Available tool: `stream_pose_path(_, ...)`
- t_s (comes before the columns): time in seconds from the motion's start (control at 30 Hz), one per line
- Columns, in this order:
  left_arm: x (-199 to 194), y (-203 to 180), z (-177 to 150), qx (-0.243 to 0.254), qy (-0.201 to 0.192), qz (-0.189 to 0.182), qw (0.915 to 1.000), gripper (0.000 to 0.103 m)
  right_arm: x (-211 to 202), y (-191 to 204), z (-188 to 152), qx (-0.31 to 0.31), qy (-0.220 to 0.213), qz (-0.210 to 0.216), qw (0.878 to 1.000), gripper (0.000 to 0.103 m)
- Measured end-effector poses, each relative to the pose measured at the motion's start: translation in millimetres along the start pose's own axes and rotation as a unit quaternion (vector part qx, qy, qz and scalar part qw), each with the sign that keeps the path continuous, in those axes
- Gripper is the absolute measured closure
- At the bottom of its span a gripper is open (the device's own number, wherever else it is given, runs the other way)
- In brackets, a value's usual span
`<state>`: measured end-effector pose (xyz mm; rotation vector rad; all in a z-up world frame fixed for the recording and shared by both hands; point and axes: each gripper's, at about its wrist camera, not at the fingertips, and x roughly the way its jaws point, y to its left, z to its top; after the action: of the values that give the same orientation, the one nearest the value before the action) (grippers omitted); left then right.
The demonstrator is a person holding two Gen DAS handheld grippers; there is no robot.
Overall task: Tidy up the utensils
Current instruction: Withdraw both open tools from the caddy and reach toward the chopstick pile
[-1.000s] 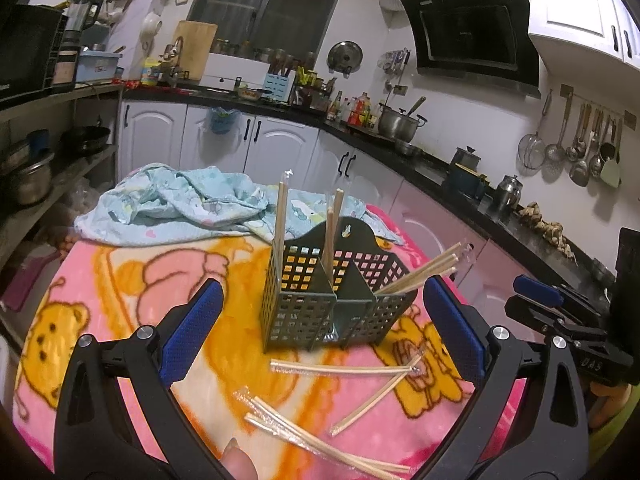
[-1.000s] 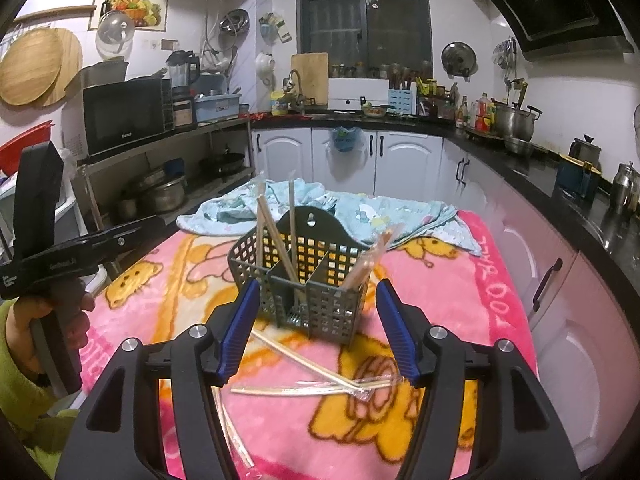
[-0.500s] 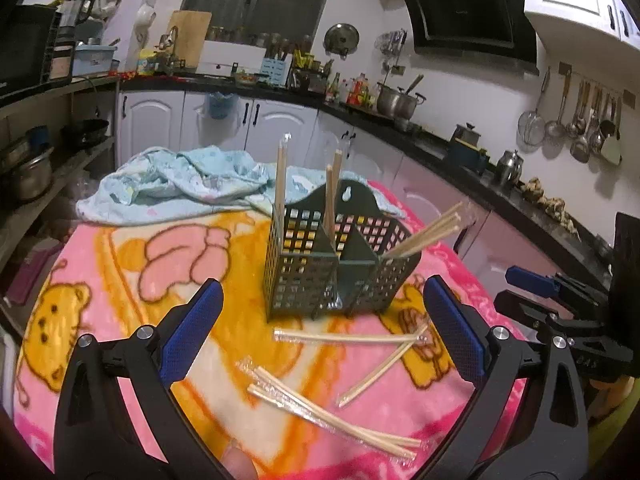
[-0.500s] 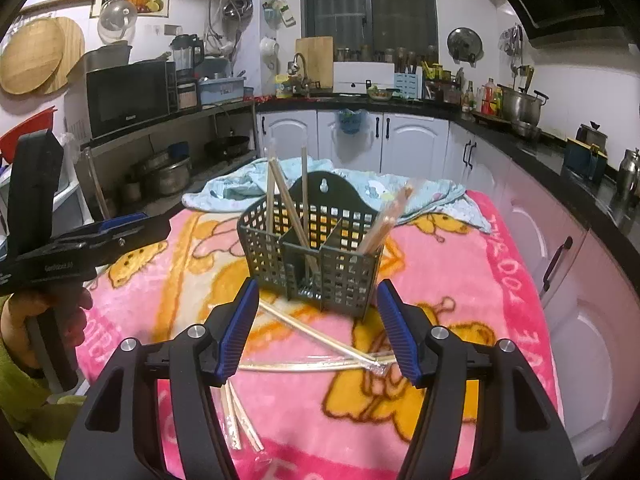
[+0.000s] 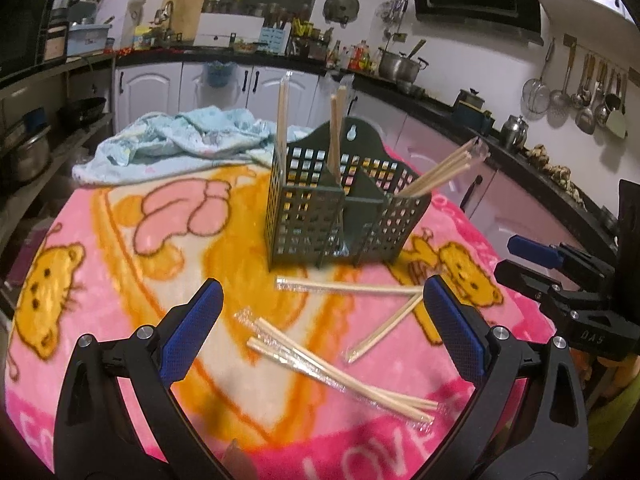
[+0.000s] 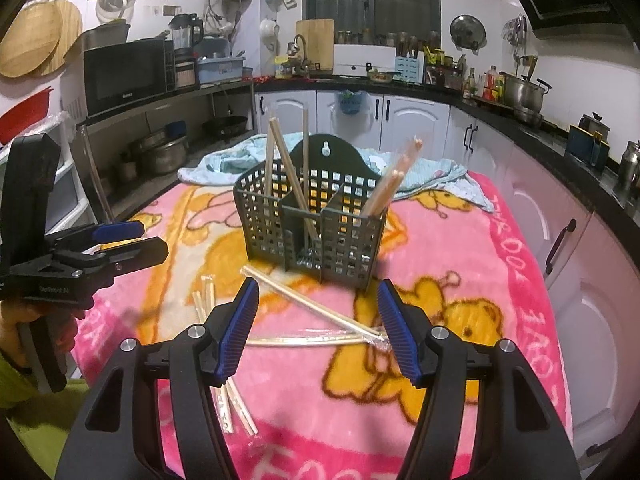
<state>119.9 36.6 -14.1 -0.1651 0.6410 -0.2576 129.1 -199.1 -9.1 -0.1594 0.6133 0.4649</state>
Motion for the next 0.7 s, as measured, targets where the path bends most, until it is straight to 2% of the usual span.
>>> stream_pose_path(0.43,17.6,17.2,-25.0,-0.018,0.043,0.008,0.9989,0.011,16.8,-6.3,-19.7,0.014,0.033,-0.006,0.999,0.044)
stream_pose_path(0.7,36.3,42.6,-36.6,-0.065,0.073,0.0,0.9952,0.011,25.0,-12.0,-26.8,0.023,0.044,-0.013,0.999,0.044)
